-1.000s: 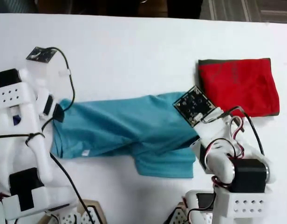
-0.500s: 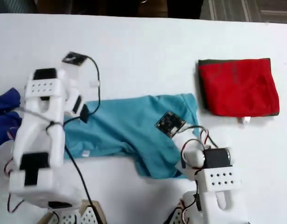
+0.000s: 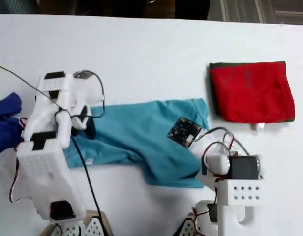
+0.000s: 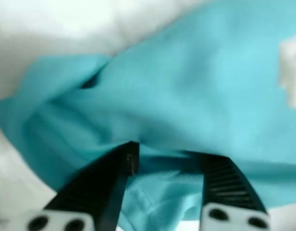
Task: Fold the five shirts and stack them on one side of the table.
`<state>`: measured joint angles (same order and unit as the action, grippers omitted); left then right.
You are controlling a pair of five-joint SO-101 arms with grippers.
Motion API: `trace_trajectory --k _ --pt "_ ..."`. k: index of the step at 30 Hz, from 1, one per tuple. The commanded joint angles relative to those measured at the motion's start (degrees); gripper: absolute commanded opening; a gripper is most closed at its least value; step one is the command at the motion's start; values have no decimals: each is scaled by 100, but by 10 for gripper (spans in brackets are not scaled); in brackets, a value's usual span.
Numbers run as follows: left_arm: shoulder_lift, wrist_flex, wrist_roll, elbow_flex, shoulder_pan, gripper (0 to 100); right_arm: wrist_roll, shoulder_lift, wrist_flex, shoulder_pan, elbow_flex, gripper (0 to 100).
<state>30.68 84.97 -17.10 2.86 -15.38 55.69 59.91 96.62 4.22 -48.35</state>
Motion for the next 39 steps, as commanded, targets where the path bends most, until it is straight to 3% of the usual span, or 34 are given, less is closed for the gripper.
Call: trace_trajectory --k 1,13,17,22,27,31,39 --pt "211 88 273 523 -79 226 26 84 365 224 659 261" --pt "2031 1213 492 3407 -193 226 387 66 391 303 563 259" --pt "2479 1697 466 4303 -308 226 325 66 -356 338 -193 259" --pt "2611 1723 484 4400 -343 226 -976 57 -2079 356 -1538 259" --pt "2646 1697 484 4426 -334 226 -1486 -13 -3037 356 -2233 258" --pt "2646 1688 492 4426 -325 226 -1741 -787 -3284 418 -2084 258" --pt "2646 1688 492 4391 -343 226 -2171 -3319 -3196 1367 -1020 260"
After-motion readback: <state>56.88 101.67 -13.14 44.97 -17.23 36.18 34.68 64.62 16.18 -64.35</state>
